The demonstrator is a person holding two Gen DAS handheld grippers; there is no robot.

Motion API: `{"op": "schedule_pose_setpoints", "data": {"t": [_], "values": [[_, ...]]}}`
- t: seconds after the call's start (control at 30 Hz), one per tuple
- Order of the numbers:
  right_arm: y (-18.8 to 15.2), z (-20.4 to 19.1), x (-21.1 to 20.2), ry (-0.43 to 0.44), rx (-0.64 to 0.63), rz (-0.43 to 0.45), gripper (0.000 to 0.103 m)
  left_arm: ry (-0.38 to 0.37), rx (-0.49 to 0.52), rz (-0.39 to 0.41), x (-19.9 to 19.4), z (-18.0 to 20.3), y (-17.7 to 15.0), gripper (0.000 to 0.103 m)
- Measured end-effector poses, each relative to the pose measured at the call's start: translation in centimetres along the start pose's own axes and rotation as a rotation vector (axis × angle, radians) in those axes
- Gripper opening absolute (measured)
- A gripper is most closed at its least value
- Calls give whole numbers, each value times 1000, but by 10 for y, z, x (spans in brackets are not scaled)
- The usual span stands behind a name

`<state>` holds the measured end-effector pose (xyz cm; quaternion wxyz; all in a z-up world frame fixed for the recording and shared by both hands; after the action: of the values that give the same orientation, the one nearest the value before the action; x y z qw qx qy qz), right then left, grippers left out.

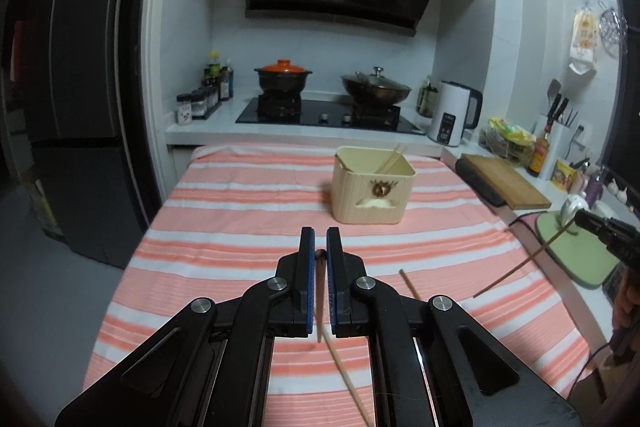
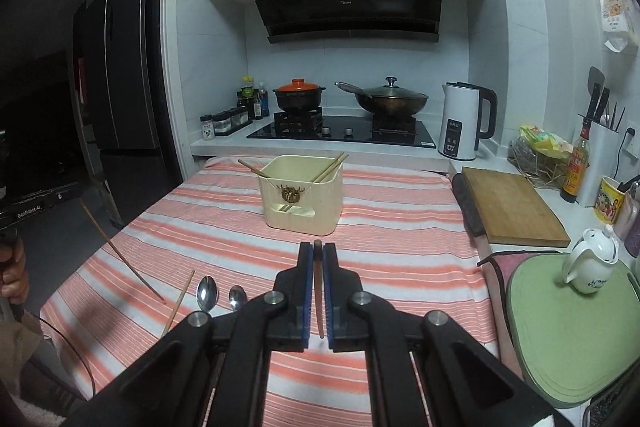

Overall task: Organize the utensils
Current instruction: 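Lift and carry both chopsticks over the beige container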

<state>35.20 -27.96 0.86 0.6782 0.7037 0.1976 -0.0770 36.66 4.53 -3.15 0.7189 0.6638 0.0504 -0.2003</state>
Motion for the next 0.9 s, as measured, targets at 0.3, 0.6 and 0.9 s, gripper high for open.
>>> {"op": "schedule_pose_setpoints", "data": {"t": [0.3,0.6,0.9], "values": [[15,-11,-1,45,26,15,5,-59,-34,-46,12,16,11,3],[31,-20,6,78,33,20,5,-100,-4,-28,17,35,36,3],[44,-28,18,90,17,28,5,-131,11,-32,27,46,48,3]]}}
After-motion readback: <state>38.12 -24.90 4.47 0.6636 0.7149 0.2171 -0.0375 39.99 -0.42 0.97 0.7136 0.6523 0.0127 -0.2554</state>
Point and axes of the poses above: each gripper's, at about its wrist camera, not at the fingertips, and x roughly the way its jaws point, z to its right, y to its top, the point moved 8 cm from there along x, roughly the way its jaws point, and after that the axes turned 8 degrees about z, right-handed, at the moved point
